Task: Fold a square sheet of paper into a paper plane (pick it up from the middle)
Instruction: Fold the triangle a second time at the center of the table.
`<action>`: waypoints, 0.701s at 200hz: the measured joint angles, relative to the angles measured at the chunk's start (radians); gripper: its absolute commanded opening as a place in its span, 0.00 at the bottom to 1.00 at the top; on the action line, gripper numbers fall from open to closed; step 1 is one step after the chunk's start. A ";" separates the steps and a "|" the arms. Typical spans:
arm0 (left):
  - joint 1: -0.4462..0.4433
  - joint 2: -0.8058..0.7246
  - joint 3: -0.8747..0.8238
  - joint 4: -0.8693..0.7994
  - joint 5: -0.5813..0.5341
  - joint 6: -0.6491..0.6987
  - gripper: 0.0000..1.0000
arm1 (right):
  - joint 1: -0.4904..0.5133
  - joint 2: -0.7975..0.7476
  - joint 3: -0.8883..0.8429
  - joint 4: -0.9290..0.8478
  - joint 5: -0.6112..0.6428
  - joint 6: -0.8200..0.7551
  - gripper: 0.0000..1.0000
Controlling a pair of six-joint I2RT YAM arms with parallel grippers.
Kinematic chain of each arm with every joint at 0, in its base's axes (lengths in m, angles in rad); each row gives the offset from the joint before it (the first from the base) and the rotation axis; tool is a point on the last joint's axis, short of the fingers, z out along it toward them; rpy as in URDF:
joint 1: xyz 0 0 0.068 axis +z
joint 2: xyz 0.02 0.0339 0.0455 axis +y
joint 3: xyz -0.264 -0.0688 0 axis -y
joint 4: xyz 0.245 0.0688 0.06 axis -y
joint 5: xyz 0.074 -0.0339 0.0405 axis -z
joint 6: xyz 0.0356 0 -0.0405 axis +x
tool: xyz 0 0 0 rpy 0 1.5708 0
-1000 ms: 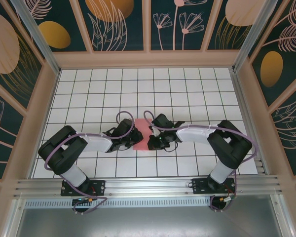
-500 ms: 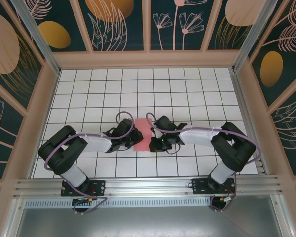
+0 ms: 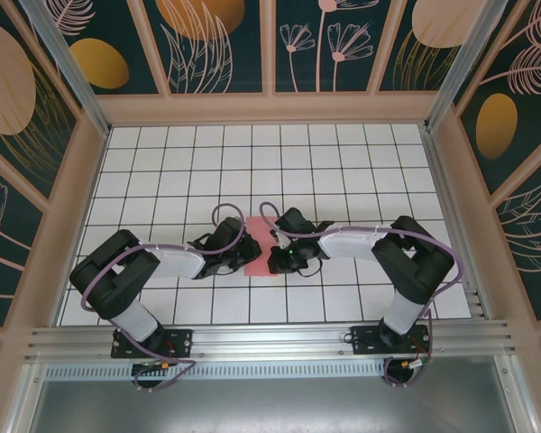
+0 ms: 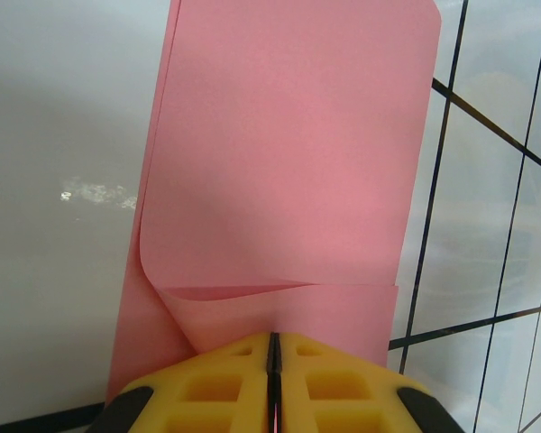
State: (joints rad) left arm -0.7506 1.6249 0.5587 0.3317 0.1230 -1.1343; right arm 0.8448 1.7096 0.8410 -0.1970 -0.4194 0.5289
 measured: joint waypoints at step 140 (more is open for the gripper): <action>0.093 -0.003 0.048 -0.107 0.034 0.132 0.14 | -0.019 0.005 -0.048 0.089 -0.042 0.000 0.09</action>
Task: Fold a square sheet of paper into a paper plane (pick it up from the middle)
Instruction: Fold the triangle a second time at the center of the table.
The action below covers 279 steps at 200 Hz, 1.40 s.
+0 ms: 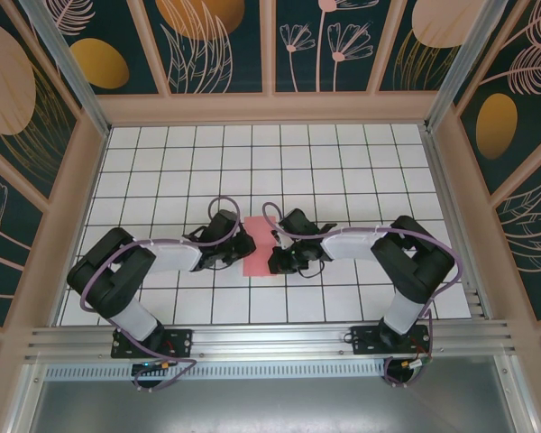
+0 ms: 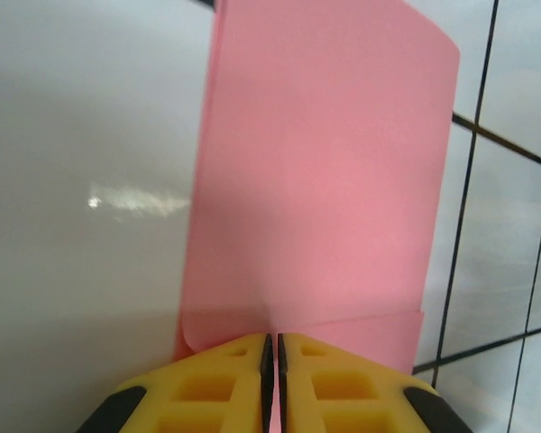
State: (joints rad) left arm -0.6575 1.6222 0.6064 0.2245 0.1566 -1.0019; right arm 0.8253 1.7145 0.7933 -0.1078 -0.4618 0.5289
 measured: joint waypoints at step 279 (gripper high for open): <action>0.029 -0.011 -0.069 0.169 0.184 0.002 0.13 | -0.042 0.091 0.167 -0.084 -0.012 -0.026 0.09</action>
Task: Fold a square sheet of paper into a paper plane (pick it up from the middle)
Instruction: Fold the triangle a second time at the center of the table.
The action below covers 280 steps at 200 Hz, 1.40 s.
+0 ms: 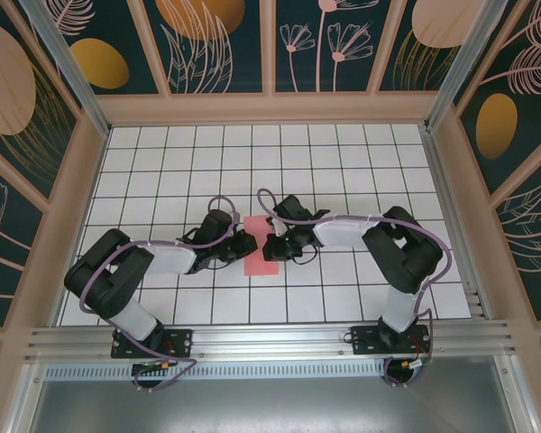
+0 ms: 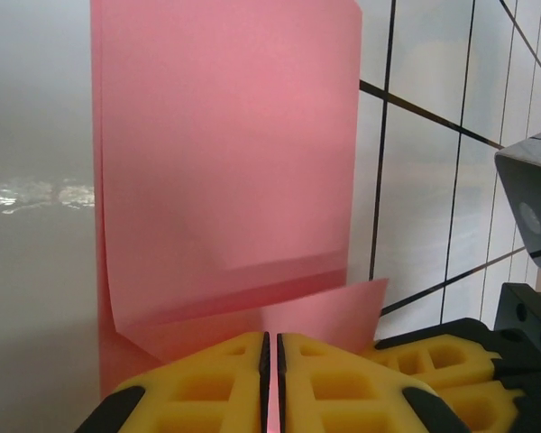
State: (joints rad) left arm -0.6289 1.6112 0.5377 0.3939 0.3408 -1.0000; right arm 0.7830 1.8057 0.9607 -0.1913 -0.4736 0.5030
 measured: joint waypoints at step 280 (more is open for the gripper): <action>-0.007 0.034 0.023 -0.040 -0.061 -0.034 0.10 | 0.029 -0.137 -0.172 -0.026 0.010 -0.026 0.09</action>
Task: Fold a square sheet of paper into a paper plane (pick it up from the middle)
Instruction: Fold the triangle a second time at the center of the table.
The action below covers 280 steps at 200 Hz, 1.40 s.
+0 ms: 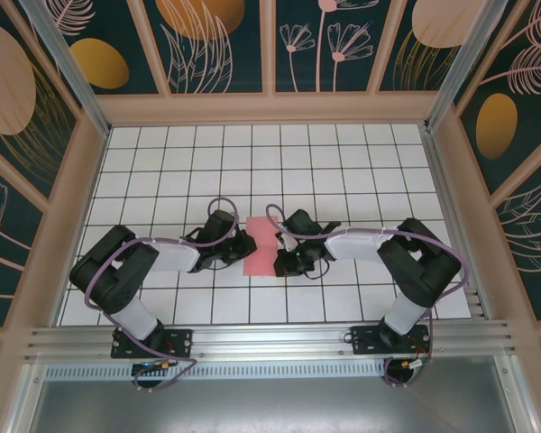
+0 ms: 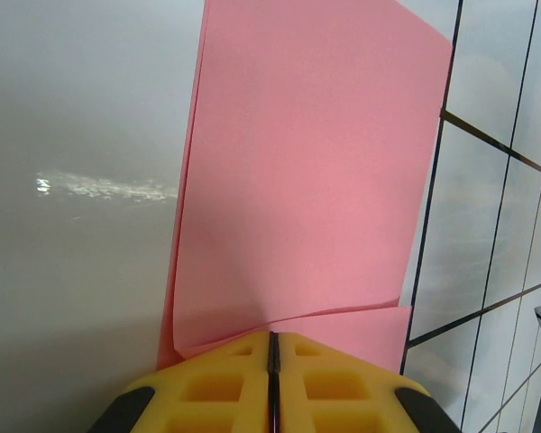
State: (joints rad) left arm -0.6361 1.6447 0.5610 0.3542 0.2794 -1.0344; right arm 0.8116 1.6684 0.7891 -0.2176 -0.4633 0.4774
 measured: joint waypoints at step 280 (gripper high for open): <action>-0.105 -0.098 -0.011 0.038 0.044 -0.081 0.15 | 0.006 0.037 0.042 -0.010 0.021 0.033 0.09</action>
State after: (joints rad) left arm -0.7410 1.5471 0.5495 0.3923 0.3233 -1.1152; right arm 0.8181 1.7050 0.8314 -0.2279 -0.4423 0.5106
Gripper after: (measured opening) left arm 0.152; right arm 0.094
